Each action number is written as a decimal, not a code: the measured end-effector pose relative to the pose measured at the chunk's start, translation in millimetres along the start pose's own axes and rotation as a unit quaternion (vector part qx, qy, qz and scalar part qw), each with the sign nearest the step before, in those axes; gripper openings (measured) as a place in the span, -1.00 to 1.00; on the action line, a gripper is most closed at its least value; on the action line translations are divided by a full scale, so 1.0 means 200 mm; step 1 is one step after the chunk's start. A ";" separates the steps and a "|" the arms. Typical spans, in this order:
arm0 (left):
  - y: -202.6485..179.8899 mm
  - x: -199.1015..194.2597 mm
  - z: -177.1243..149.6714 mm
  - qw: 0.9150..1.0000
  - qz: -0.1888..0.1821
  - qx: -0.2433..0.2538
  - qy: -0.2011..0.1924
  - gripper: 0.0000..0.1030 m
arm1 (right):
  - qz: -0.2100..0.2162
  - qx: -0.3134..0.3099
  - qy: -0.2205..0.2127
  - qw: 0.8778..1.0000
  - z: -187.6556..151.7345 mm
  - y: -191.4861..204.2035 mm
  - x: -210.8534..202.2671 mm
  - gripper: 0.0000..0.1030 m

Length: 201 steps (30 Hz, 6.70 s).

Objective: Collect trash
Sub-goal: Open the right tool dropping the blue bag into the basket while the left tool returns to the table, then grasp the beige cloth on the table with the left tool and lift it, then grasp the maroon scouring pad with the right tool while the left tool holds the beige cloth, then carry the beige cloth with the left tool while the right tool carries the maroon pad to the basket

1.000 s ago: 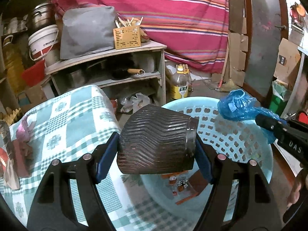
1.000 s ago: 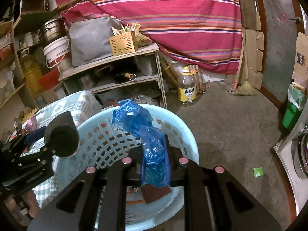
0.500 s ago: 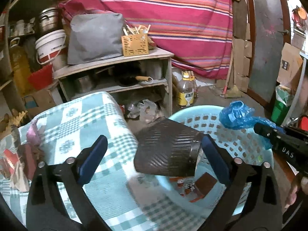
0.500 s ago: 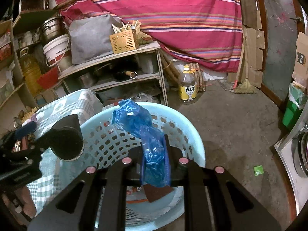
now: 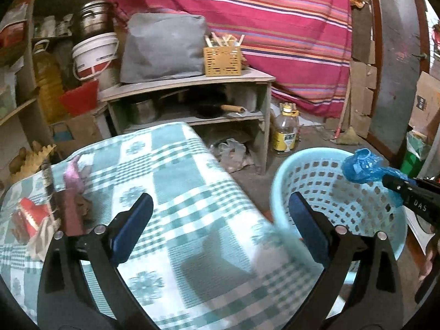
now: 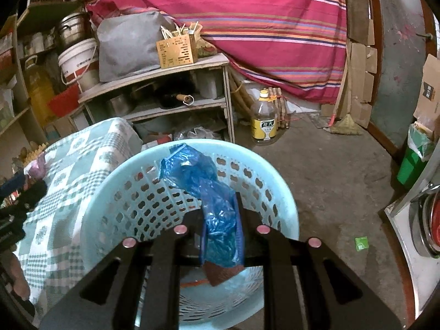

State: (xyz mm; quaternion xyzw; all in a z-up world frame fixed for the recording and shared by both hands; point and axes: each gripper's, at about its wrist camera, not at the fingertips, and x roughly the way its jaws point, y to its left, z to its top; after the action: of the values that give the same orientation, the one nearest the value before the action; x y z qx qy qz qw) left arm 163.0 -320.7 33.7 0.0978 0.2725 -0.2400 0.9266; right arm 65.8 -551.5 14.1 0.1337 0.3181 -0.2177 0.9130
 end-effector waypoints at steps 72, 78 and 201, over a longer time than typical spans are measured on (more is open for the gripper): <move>1.54 -0.11 -0.49 0.981 0.091 -0.134 0.104 -0.45 | 0.098 -0.140 0.006 0.985 -0.15 1.50 0.12 0.63; 1.65 -0.22 -0.53 0.980 0.113 -0.142 0.087 -0.47 | 0.140 -0.159 0.015 0.977 -0.19 1.68 0.11 0.63; -0.41 0.05 0.03 0.996 -0.070 0.044 0.027 -0.20 | 0.065 -0.019 -0.012 0.998 0.04 -0.15 -0.10 0.05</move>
State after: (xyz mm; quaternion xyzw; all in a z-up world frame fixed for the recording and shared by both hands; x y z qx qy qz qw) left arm 131.5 -396.3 28.9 0.1257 0.2930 -0.3130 0.8947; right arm 41.2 -573.9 30.3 0.1348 0.3020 -0.1531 0.9312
